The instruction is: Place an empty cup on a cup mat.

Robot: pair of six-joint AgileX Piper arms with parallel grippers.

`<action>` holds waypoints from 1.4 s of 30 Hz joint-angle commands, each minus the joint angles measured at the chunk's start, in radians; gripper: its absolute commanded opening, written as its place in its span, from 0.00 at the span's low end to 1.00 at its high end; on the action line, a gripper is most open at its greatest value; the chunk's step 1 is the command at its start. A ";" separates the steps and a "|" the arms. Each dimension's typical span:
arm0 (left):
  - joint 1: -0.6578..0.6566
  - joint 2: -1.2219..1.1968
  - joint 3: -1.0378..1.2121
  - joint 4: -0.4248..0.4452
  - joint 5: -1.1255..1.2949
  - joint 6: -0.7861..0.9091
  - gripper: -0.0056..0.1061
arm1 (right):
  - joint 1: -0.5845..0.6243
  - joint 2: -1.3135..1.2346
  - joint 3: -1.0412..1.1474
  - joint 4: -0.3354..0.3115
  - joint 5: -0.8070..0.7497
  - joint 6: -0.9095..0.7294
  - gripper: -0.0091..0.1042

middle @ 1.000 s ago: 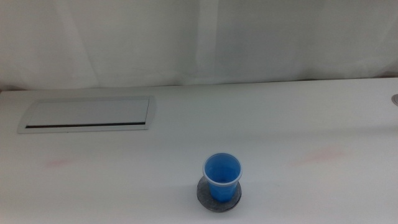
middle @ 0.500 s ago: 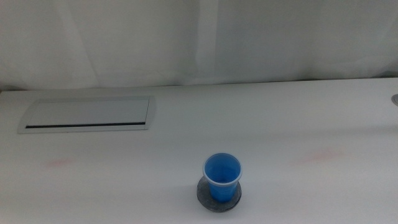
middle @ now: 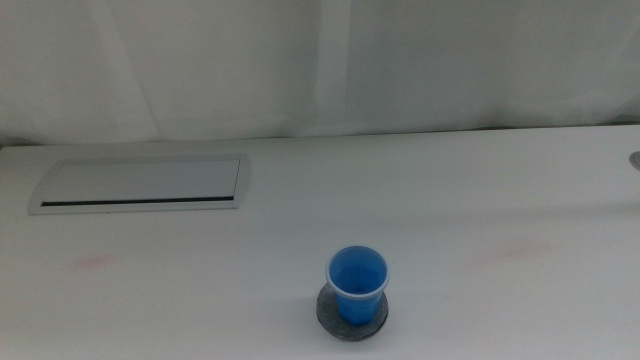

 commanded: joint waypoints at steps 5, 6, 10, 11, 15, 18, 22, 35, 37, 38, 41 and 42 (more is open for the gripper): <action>-0.002 -0.003 0.042 -0.006 -0.012 -0.004 0.02 | 0.001 -0.003 0.098 0.011 -0.086 -0.007 0.06; -0.002 -0.003 0.042 -0.006 -0.012 -0.004 0.02 | 0.001 -0.003 0.098 0.009 -0.079 -0.015 0.06; -0.002 -0.003 0.042 -0.006 -0.012 -0.004 0.02 | 0.005 -0.003 0.098 0.007 -0.095 -0.027 0.06; -0.002 -0.003 0.042 -0.006 -0.012 -0.004 0.02 | 0.005 -0.003 0.098 0.007 -0.095 -0.027 0.06; -0.002 -0.003 0.042 -0.006 -0.012 -0.004 0.02 | 0.005 -0.003 0.098 0.007 -0.080 -0.027 0.06; -0.002 -0.003 0.042 -0.006 -0.012 -0.004 0.02 | 0.005 -0.003 0.098 0.100 -0.098 0.053 0.06; -0.002 -0.003 0.042 -0.006 -0.012 -0.004 0.02 | 0.005 -0.003 0.098 0.123 -0.110 0.088 0.06; -0.002 -0.003 0.042 -0.006 -0.012 -0.004 0.02 | 0.005 -0.003 0.098 0.118 -0.125 -0.133 0.06; -0.002 -0.003 0.042 -0.006 -0.012 -0.004 0.02 | 0.005 -0.003 0.098 0.118 -0.123 -0.133 0.06; -0.002 -0.003 0.042 -0.006 -0.012 -0.004 0.02 | 0.005 -0.003 0.098 0.118 -0.121 -0.133 0.06; -0.002 -0.003 0.042 -0.006 -0.012 -0.004 0.02 | 0.005 -0.003 0.098 0.130 -0.121 -0.133 0.06; -0.002 -0.003 0.042 -0.006 -0.012 -0.004 0.02 | 0.005 -0.003 0.098 0.130 -0.121 -0.133 0.06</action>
